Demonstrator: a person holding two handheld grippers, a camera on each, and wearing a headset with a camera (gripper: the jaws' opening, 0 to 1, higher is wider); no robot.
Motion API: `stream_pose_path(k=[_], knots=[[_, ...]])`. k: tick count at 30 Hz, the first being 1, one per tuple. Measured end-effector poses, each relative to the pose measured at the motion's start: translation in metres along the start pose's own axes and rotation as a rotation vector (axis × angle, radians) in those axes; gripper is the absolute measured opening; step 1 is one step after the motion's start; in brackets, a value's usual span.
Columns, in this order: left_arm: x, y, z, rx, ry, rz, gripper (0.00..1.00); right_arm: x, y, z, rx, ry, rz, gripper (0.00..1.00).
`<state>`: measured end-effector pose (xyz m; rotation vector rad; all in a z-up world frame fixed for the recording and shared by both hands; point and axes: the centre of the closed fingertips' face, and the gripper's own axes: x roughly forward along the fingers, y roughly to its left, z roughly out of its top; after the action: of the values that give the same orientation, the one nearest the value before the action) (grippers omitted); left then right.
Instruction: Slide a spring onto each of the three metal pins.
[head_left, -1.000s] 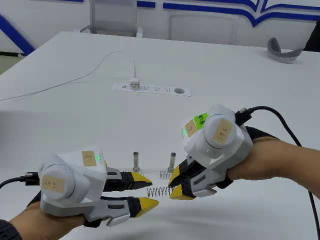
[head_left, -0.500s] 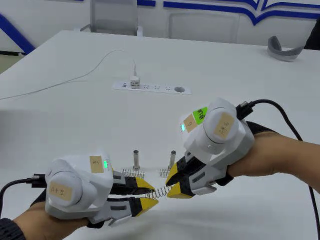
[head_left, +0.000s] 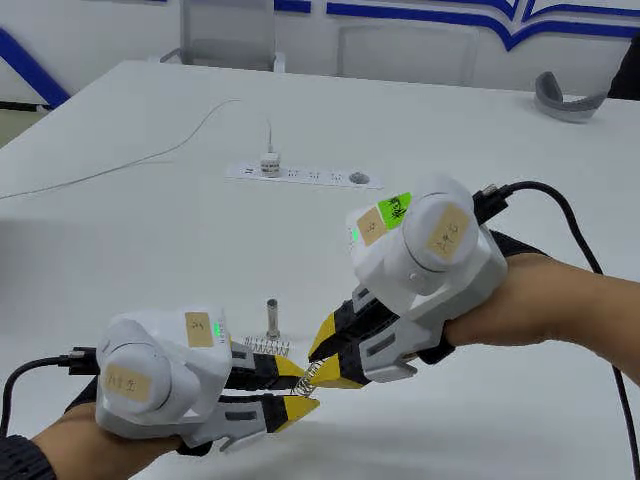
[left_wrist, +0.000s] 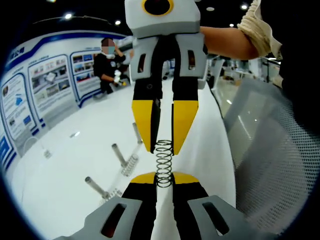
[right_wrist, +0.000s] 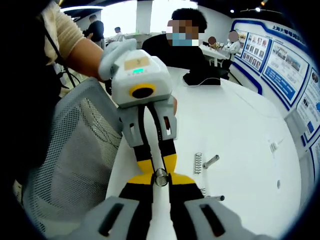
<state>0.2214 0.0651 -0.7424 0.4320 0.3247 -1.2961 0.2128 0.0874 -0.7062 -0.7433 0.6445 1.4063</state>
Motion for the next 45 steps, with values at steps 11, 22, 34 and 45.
stream_pose_path(k=[11,22,34,45], knots=[[-0.001,-0.001,0.005,-0.026,-0.028,0.004,0.10,0.006,0.000,-0.006,0.019,0.030,0.007,0.14],[-0.001,0.002,0.008,-0.041,-0.049,0.004,0.11,0.006,-0.004,0.000,0.043,-0.001,0.003,0.12],[-0.003,0.008,0.009,-0.056,-0.072,0.016,0.17,0.003,-0.012,-0.002,0.072,0.002,-0.005,0.12],[-0.025,0.026,0.000,-0.114,-0.076,0.085,0.29,-0.012,-0.027,-0.008,0.110,-0.006,-0.051,0.12]])
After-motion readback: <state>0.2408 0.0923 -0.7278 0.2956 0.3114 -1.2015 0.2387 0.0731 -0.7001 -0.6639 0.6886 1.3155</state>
